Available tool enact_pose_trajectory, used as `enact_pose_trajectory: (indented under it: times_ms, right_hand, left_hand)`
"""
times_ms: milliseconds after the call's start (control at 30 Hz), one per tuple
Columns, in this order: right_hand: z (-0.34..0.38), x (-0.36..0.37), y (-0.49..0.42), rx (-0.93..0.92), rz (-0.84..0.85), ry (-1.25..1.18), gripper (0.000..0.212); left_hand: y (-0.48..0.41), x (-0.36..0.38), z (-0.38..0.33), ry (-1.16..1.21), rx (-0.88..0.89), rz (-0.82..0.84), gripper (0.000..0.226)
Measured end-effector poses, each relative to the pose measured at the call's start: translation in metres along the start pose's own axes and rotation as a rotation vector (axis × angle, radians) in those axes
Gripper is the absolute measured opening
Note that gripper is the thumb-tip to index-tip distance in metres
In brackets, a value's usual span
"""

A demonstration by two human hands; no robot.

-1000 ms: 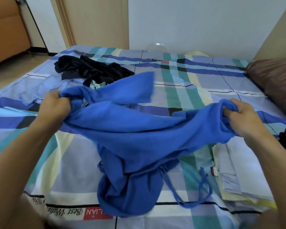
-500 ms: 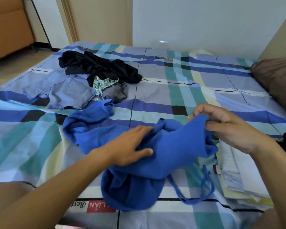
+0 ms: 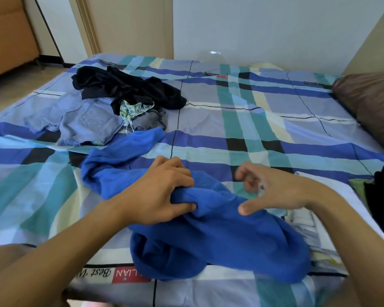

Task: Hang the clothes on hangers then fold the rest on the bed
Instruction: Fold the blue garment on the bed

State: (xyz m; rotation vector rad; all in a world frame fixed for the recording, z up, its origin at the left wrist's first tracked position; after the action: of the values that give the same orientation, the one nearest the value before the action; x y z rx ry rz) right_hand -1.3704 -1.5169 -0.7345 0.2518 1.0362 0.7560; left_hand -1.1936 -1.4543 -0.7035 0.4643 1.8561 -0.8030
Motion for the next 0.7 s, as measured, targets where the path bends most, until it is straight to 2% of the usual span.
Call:
enact_pose_trajectory:
  times_ms: [67,133,200,267,367,433,500,600,633,700]
  right_hand:
    - [0.024,0.013,-0.002,-0.125,0.008,-0.016,0.07]
    - [0.037,0.032,-0.006,-0.159,0.057,-0.015,0.054]
    - [0.045,0.035,-0.006,-0.172,0.035,-0.056,0.035]
    - [0.044,0.021,-0.004,-0.16,0.002,-0.202,0.031]
    - [0.05,-0.015,0.006,-0.227,-0.014,-0.497,0.036]
    - [0.059,-0.037,0.013,-0.254,-0.09,-0.415,0.027]
    - [0.072,-0.067,0.015,-0.279,-0.217,-0.256,0.024]
    - [0.112,-0.135,0.048,-0.4,-0.62,-0.048,0.034]
    - [0.126,-0.154,0.061,-0.452,-0.729,0.0,0.031]
    - [0.158,-0.187,0.093,-0.545,-0.873,0.01,0.031]
  left_hand:
    - [0.001,-0.002,0.001,0.107,-0.04,-0.052,0.035]
    - [0.001,-0.005,0.01,0.251,-0.115,-0.116,0.036]
    - [0.001,-0.015,0.018,0.273,-0.149,-0.158,0.036]
    - [0.0,-0.032,0.026,0.25,-0.143,-0.181,0.038]
    - [-0.003,-0.07,0.042,0.127,-0.129,-0.221,0.043]
    - [-0.009,-0.102,0.044,-0.008,-0.081,-0.245,0.042]
    - [-0.021,-0.136,0.041,-0.126,-0.027,-0.259,0.037]
    - [-0.041,-0.199,0.045,-0.243,-0.053,-0.335,0.037]
    - [-0.047,-0.216,0.055,-0.202,-0.114,-0.388,0.04]
    - [-0.054,-0.249,0.066,0.084,-0.232,-0.53,0.042]
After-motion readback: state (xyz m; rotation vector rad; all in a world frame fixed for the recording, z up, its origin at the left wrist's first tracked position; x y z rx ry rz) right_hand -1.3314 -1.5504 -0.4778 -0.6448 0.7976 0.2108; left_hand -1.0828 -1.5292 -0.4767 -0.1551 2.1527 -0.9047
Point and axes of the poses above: each hand's wrist, its own y-axis away from the middle knuckle, its own x-axis out of the palm, z = x × y, the point moved 10 cm from there along -y, towards the middle knuckle, and after that the axes turned 12 degrees about x, right-handed, at the moved point
